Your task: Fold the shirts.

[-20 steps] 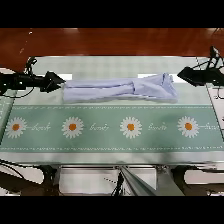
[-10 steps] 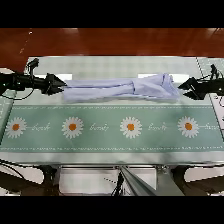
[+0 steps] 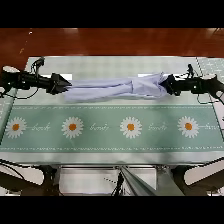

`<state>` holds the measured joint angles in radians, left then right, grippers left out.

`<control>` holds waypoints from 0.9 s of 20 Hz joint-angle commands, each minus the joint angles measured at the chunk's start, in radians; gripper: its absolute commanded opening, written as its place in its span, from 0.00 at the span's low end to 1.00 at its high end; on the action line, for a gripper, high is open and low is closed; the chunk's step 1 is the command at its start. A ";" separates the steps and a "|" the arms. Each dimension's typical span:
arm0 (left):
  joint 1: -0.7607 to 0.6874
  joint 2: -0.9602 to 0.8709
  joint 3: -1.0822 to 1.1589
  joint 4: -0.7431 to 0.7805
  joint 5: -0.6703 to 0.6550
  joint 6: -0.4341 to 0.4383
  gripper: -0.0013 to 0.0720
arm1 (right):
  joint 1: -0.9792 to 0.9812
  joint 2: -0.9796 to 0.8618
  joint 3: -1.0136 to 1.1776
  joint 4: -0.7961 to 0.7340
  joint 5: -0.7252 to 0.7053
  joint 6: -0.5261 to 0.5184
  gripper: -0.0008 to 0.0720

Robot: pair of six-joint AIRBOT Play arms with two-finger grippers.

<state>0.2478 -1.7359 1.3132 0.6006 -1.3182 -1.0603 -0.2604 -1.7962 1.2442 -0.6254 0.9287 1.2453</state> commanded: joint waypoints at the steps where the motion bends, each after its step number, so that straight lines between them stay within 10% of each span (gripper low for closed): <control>1: -0.010 0.000 0.001 -0.011 -0.004 0.002 0.81 | 0.059 0.008 0.002 0.059 -0.043 -0.029 0.06; 6: -0.021 0.000 0.001 -0.114 -0.039 0.001 0.58 | 0.049 0.183 0.002 -0.108 0.110 -0.053 0.05; 9: -0.074 0.000 0.001 -0.242 -0.056 0.002 0.18 | 0.071 0.318 0.001 -0.287 0.205 0.014 0.05; 18: -0.424 -0.005 0.000 -0.277 0.054 0.002 0.05 | 0.261 0.614 0.001 -0.565 0.278 0.227 0.05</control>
<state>-0.0753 -1.7393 1.3136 0.3351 -1.3083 -1.0592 -0.0612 -1.2613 1.2446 -1.0924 1.1885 1.3895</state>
